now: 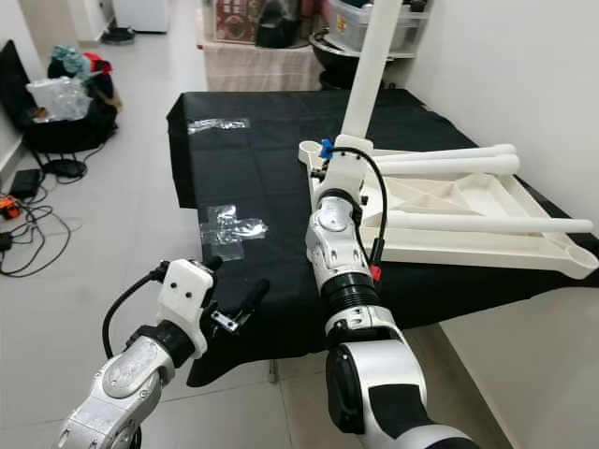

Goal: Building children table

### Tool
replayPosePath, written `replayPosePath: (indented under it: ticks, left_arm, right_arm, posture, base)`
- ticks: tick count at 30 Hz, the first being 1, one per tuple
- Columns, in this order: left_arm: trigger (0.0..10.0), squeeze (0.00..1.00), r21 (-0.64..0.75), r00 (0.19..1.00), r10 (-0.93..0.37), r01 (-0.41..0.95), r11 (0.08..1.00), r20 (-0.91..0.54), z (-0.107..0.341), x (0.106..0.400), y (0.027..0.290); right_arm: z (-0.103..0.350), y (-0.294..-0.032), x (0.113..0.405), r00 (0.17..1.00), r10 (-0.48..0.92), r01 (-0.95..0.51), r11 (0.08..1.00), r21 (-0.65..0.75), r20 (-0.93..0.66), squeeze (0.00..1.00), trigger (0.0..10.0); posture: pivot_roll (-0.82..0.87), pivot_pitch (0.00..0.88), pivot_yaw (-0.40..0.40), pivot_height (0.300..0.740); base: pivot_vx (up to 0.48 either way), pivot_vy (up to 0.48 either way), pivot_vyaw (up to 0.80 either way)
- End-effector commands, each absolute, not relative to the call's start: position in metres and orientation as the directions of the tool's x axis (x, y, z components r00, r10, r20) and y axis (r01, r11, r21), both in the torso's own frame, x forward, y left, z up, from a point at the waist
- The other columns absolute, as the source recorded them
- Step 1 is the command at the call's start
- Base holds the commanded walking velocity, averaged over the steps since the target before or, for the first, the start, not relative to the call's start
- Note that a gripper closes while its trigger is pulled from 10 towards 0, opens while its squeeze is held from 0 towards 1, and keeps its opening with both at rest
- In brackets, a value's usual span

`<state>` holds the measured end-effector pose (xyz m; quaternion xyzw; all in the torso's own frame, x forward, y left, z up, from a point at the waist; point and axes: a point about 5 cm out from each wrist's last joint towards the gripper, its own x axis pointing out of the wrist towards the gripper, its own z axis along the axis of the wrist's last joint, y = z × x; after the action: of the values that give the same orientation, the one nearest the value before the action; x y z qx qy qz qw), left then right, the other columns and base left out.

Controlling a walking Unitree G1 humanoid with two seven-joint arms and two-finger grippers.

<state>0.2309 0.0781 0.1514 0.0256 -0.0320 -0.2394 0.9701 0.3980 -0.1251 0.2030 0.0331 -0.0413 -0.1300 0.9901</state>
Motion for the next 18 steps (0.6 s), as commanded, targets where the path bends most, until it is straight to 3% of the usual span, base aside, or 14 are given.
replayPosePath:
  ticks: [1, 4, 10, 18]
  left_arm:
    - [10.0, 0.00, 0.077, 0.884, -0.467, 0.463, 0.883, 0.039, 0.149, 0.231, 0.078]
    - [10.0, 0.00, 0.077, 0.884, -0.467, 0.463, 0.883, 0.039, 0.149, 0.231, 0.078]
    - [10.0, 0.00, 0.089, 0.893, -0.450, 0.446, 0.891, 0.027, 0.147, 0.229, 0.087]
    - [10.0, 0.00, 0.090, 0.894, -0.447, 0.442, 0.892, 0.032, 0.148, 0.230, 0.087]
  right_arm:
    - [0.193, -0.128, 0.397, 0.964, -0.261, 0.257, 0.964, 0.075, 0.048, 0.00, 10.0]
    - [0.193, -0.128, 0.397, 0.964, -0.261, 0.257, 0.964, 0.075, 0.048, 0.00, 10.0]
    - [0.211, -0.169, 0.413, 0.993, -0.113, 0.117, 0.989, -0.091, 0.045, 0.00, 10.0]
    - [0.213, -0.207, 0.411, 0.965, -0.261, 0.260, 0.950, -0.174, 0.017, 0.00, 10.0]
  posture:
    - [0.03, 0.011, -0.086, 0.740]
    - [0.03, 0.011, -0.086, 0.740]
    - [0.04, 0.022, -0.093, 0.740]
    - [0.04, 0.029, -0.096, 0.740]
  base:
    - [0.000, 0.000, 0.00]
    - [0.000, 0.000, 0.00]
    - [0.000, 0.000, 0.00]
    - [0.000, 0.000, 0.00]
